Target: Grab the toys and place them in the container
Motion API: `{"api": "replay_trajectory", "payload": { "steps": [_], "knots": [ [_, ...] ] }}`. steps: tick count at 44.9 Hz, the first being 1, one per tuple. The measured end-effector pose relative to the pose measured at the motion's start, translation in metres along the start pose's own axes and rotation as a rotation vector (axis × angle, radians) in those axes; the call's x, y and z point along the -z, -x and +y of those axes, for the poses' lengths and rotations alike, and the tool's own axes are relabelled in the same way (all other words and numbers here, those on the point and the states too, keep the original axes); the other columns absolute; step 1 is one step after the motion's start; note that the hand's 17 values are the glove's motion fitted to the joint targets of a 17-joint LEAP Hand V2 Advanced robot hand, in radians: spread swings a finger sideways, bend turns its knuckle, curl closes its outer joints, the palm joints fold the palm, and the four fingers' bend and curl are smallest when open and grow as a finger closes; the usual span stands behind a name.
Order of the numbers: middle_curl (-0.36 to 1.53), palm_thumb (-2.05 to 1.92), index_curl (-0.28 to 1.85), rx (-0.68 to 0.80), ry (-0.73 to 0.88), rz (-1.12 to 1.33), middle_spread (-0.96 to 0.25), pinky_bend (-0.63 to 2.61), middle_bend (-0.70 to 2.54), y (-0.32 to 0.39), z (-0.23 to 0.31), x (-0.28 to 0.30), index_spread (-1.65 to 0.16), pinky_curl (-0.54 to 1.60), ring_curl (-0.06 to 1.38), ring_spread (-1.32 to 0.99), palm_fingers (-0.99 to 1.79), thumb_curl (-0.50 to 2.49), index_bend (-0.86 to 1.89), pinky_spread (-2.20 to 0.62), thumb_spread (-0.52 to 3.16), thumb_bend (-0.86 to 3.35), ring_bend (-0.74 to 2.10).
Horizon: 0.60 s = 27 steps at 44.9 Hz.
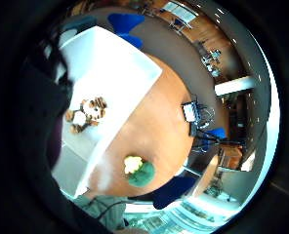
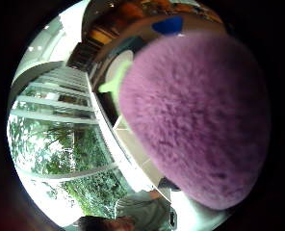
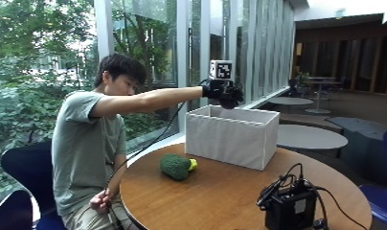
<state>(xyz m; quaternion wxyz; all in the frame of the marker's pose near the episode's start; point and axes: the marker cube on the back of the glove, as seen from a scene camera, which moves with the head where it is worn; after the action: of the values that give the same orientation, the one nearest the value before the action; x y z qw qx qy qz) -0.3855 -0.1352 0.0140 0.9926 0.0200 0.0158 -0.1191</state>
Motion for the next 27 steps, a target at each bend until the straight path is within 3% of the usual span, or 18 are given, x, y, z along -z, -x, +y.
{"api": "replay_trajectory", "payload": {
  "steps": [1,2,3,5,6,7,9,15,19,27],
  "knots": [
    [0.76,0.45,1.00,0.020,0.043,-0.001,-0.29,1.18,0.45,0.006,0.001,-0.002,-0.35,0.52,0.66,-0.34,0.44,0.75,0.47,-0.31,0.75,-0.09,1.34],
    [0.80,0.37,0.95,0.044,0.084,0.001,-0.29,1.14,0.64,0.010,0.002,-0.004,-0.35,0.51,0.62,-0.34,0.23,0.72,0.31,-0.29,0.81,-0.11,1.18],
    [0.80,0.35,0.96,0.066,0.121,-0.001,-0.29,1.15,0.66,0.013,0.004,-0.005,-0.34,0.53,0.64,-0.33,0.22,0.70,0.30,-0.28,0.85,-0.10,1.18],
    [0.70,0.23,0.86,0.091,0.167,-0.025,-0.18,1.32,0.35,0.015,0.007,-0.004,-0.29,0.57,0.61,-0.23,-0.45,0.65,0.05,-0.19,0.91,-0.12,1.01],
    [0.71,0.24,0.84,0.097,0.175,-0.039,-0.21,1.28,0.41,0.014,0.009,-0.002,-0.30,0.54,0.61,-0.24,-0.22,0.65,0.07,-0.20,0.94,-0.08,1.02],
    [0.66,0.19,0.77,0.103,0.173,-0.051,-0.13,1.36,0.26,0.011,0.012,0.000,-0.27,0.55,0.56,-0.19,-0.48,0.62,-0.03,-0.16,0.96,-0.09,0.91],
    [0.61,0.15,0.67,0.110,0.155,-0.061,-0.07,1.37,0.16,0.001,0.017,0.006,-0.23,0.52,0.50,-0.14,-0.54,0.59,-0.05,-0.11,1.01,-0.07,0.78],
    [0.52,0.09,0.50,0.014,0.085,-0.016,0.02,1.29,0.10,-0.021,0.038,0.021,-0.18,0.48,0.41,-0.06,-0.48,0.53,-0.02,-0.03,1.11,-0.04,0.59],
    [0.48,0.07,0.44,0.064,0.066,-0.024,0.04,1.18,0.11,-0.051,0.065,0.024,-0.16,0.44,0.37,-0.02,-0.45,0.50,0.01,-0.01,1.15,-0.03,0.51],
    [0.41,0.04,0.34,0.019,0.134,-0.014,0.05,1.04,0.10,-0.112,0.123,0.016,-0.16,0.39,0.34,0.01,-0.39,0.45,0.03,0.02,1.20,-0.02,0.40]
  ]
}}
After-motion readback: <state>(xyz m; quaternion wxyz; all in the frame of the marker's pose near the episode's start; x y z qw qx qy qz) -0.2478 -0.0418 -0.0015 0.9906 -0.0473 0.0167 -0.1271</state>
